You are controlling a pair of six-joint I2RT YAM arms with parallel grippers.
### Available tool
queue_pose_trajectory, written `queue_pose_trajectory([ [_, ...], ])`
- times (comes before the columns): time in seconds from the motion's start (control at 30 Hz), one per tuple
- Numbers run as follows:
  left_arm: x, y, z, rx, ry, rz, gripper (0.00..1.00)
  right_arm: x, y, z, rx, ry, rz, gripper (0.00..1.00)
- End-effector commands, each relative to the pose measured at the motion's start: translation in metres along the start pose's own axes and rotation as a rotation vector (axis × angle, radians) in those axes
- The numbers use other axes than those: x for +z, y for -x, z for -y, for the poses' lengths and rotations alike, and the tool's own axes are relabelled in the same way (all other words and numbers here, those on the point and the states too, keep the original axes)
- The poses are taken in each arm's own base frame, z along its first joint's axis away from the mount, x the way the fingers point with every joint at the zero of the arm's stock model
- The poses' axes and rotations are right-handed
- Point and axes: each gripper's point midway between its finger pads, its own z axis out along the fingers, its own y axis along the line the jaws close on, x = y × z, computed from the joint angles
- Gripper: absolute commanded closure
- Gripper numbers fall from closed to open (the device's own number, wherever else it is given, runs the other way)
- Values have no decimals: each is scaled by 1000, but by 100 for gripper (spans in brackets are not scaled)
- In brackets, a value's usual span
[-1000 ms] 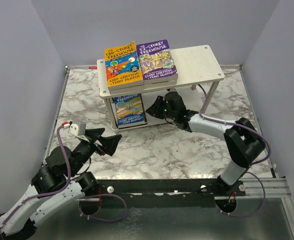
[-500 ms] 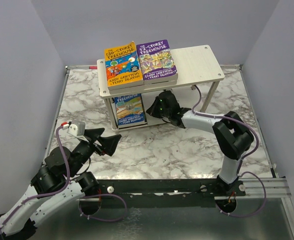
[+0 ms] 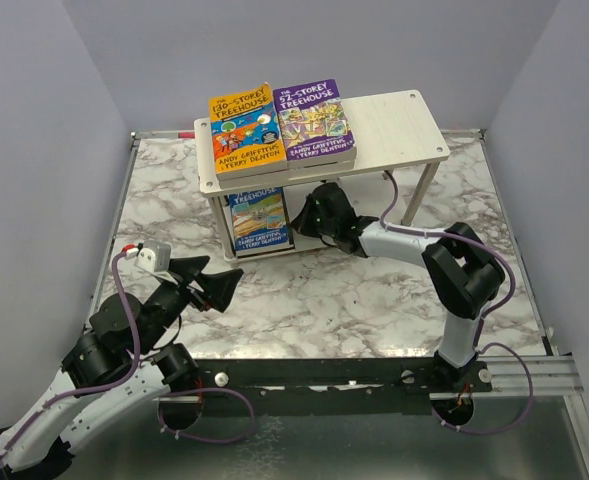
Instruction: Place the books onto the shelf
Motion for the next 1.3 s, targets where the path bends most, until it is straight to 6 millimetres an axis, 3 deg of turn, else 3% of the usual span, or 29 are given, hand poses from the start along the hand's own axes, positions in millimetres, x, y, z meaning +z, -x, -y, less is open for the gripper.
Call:
queue_pose_trajectory([
  [0.0,1,1,-3,11,13,12,1,-3,2,-3,-33,-32,20,99],
  [0.13,3,-1,-3,15,13,3,1,-16,10,12,-39,-108,57,99],
  [0.27,4,-4,-2,18,9,-10,1,-42,14,21,-42,-135,92,99],
  [0.5,14,-16,1,37,7,-70,1,-98,9,39,-73,-152,115,84],
  [0.57,16,-21,3,44,1,-90,1,-117,8,42,-91,-132,126,76],
  [0.8,26,-34,14,67,-39,-167,1,-180,0,45,-182,-59,131,26],
  [0.9,31,-38,17,78,-48,-193,1,-203,3,46,-200,-49,150,12],
  [1.07,37,-33,19,84,-46,-180,1,-240,16,43,-216,-13,227,0],
  [1.27,45,-14,23,97,-32,-124,1,-283,30,41,-232,10,307,0],
])
